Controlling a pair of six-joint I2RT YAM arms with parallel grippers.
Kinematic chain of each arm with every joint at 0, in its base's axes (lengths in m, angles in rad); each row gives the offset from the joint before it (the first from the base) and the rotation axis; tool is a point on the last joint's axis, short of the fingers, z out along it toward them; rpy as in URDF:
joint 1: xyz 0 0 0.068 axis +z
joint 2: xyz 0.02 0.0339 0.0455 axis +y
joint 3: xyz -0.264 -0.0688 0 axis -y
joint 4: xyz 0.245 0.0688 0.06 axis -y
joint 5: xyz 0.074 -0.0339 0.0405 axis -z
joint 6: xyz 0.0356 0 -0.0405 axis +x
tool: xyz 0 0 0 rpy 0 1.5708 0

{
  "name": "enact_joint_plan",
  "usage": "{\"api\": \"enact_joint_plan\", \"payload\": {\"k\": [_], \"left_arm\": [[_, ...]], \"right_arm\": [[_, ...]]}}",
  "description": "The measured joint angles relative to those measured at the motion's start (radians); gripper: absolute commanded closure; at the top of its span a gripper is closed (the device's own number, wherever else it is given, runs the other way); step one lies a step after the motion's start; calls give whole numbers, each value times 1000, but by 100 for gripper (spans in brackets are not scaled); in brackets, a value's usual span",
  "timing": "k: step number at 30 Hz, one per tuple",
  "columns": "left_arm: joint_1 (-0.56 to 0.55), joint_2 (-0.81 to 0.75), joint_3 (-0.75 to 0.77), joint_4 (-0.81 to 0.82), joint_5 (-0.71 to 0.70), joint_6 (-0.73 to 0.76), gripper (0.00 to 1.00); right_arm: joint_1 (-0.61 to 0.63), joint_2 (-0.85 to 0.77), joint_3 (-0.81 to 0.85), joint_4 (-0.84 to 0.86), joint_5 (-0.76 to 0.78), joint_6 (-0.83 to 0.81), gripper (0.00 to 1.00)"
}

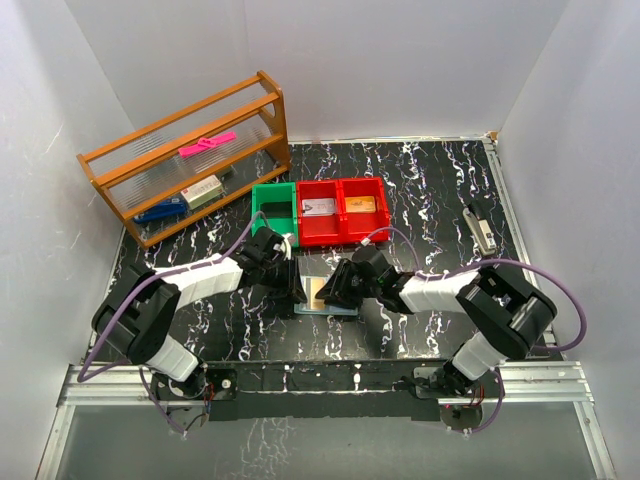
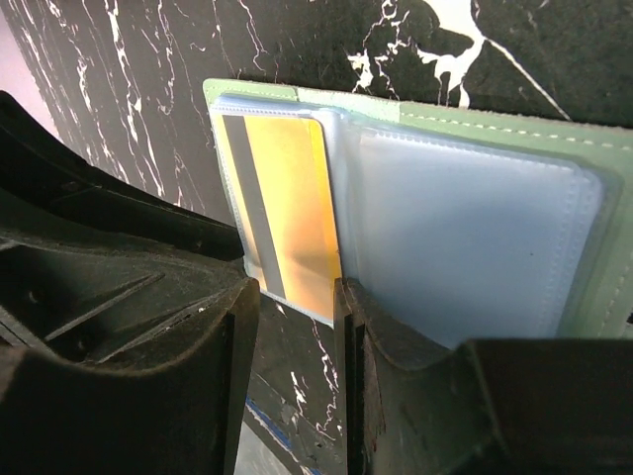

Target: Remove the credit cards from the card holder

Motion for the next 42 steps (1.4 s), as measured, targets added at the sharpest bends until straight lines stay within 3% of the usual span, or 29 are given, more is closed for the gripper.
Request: {"api": "enact_joint_plan", "payload": {"k": [9,14,18,25,33,38,42], "left_arm": [[-8,2,0,-4,-24,-1,82],[-8,2,0,-4,-29,-1,83],[-8,-8,-1,-5,-38,-3,78],[-14,-89,15,34,-45,-39,74],[-21,6,30,24,-53,-34,71],[-27,22,5,23,-51,-36,75],[-29,22,5,17,-60,-36,78]], "right_arm": [[-1,-42,42,-130,90,-70,66],[-1,-28,45,-135,82,-89,72],[-1,-11,56,-134,71,-105,82],[-6,14,48,-92,40,-89,83],[-8,19,26,-40,24,-50,78],[-9,18,24,-34,25,-47,72],[-13,10,37,-62,43,-65,74]]}}
